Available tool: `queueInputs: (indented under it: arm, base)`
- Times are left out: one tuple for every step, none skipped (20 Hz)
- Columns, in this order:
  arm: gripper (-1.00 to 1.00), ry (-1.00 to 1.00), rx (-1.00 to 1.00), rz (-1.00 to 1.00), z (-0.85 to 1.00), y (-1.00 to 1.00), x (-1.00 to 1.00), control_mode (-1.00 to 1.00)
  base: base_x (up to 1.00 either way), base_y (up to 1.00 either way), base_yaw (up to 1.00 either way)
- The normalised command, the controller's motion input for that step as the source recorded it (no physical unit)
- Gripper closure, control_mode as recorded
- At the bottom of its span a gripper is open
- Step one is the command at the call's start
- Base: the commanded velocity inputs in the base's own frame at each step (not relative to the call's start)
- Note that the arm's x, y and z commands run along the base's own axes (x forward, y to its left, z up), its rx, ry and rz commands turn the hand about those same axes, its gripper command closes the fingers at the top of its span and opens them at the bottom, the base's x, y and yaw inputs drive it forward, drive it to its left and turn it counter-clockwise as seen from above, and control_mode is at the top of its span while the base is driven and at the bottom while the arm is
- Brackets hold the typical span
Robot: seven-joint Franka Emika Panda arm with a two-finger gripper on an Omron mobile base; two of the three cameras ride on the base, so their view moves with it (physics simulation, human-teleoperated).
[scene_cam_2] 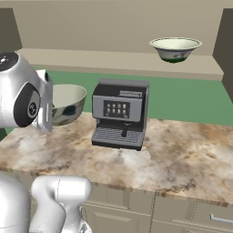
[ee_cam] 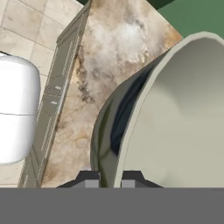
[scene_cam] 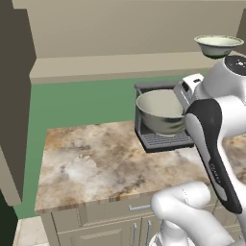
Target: Pick up the bowls from the cabinet and place each bowl in front of a stool on the dining counter.
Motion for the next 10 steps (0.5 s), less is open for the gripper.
queueInputs:
  arm:
    - [1.00,0.02,0.00,-0.07,-0.46,-0.29,0.00,-1.00]
    - [1.00,0.01,0.00,-0.07,-0.41,-0.28,0.00,-1.00]
    - [1.00,0.02,0.00,-0.08,-0.40,-0.26,0.00,-1.00]
    - [1.00,0.03,0.00,-0.08,-0.39,-0.24,0.00,-1.00]
    - [1.00,0.04,0.00,-0.08,-0.36,-0.24,0.00,-1.00]
    - [1.00,0.05,0.00,-0.08,-0.35,-0.22,0.00,-1.00]
    - [1.00,0.08,0.00,-0.08,-0.29,-0.21,0.00,-1.00]
    - [1.00,0.08,0.00,-0.07,-0.29,-0.16,0.00,-1.00]
    - [1.00,0.02,0.00,-0.01,-0.13,-0.04,0.00,-1.00]
    - [1.00,0.00,0.00,0.00,-0.09,0.00,0.00,-1.00]
  base:
    - [0.00,0.00,0.00]
    - [0.00,0.00,0.00]
    - [0.00,0.00,0.00]
    - [0.00,0.00,0.00]
    - [0.00,0.00,0.00]
    - [0.00,0.00,0.00]
    - [0.00,0.00,0.00]
    - [0.00,0.00,0.00]
    - [0.00,0.00,0.00]
    - [0.00,0.00,0.00]
